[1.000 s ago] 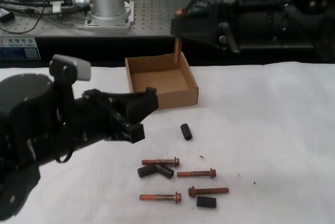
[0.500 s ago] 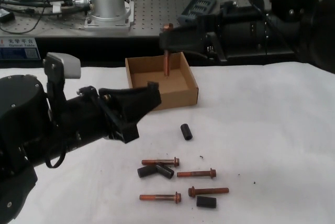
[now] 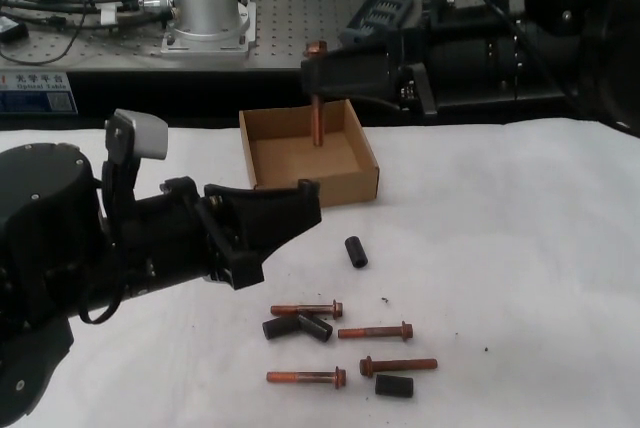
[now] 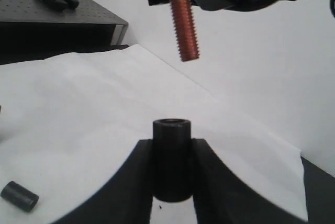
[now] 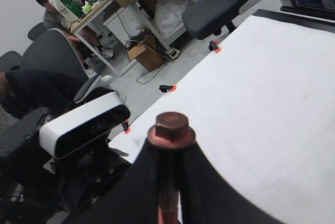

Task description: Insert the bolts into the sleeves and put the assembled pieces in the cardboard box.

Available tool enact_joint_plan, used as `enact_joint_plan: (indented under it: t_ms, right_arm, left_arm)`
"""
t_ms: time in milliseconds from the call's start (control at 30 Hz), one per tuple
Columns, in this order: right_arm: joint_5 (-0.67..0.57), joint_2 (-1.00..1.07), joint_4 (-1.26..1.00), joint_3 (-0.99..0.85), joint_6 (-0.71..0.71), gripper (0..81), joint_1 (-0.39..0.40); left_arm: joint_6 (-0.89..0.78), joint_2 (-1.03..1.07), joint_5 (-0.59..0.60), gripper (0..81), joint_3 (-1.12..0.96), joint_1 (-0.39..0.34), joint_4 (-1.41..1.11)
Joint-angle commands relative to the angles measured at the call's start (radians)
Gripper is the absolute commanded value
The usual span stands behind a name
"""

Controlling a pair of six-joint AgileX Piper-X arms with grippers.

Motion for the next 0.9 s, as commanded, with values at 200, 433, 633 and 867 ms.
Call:
enact_joint_plan:
  t_ms: [200, 433, 633, 867]
  right_arm:
    - [-0.02, -0.019, 0.097, -0.01, -0.081, 1.1, -0.006]
    - [-0.017, -0.025, 0.097, -0.01, -0.098, 1.1, -0.006]
    - [-0.017, -0.025, 0.097, -0.01, -0.098, 1.1, -0.006]
    - [-0.017, -0.025, 0.097, -0.01, -0.096, 1.1, -0.006]
  left_arm:
    - [-0.045, -0.01, 0.043, 8.7, -0.013, 0.003, -0.018]
    - [-0.056, -0.01, 0.053, 8.7, -0.013, 0.003, -0.011]
    - [-0.071, -0.01, 0.088, 8.7, -0.013, 0.003, -0.003]
    - [-0.073, -0.01, 0.095, 8.7, -0.013, 0.003, 0.011]
